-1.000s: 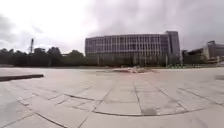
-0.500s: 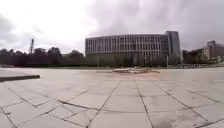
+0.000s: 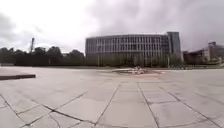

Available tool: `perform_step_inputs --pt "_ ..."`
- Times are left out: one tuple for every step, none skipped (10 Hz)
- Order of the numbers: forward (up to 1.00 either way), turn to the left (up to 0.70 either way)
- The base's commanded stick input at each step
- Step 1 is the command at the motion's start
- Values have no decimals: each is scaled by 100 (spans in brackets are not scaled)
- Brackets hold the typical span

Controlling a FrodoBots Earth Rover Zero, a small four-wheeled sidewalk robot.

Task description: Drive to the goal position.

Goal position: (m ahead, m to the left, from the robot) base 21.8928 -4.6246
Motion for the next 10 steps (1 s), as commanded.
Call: perform_step_inputs --pt "70 0" --pt "70 0" --pt "70 0" --pt "70 0" --pt "70 0" --pt "70 0" --pt "70 0" --pt "70 0" --pt "70 0" --pt "70 0"
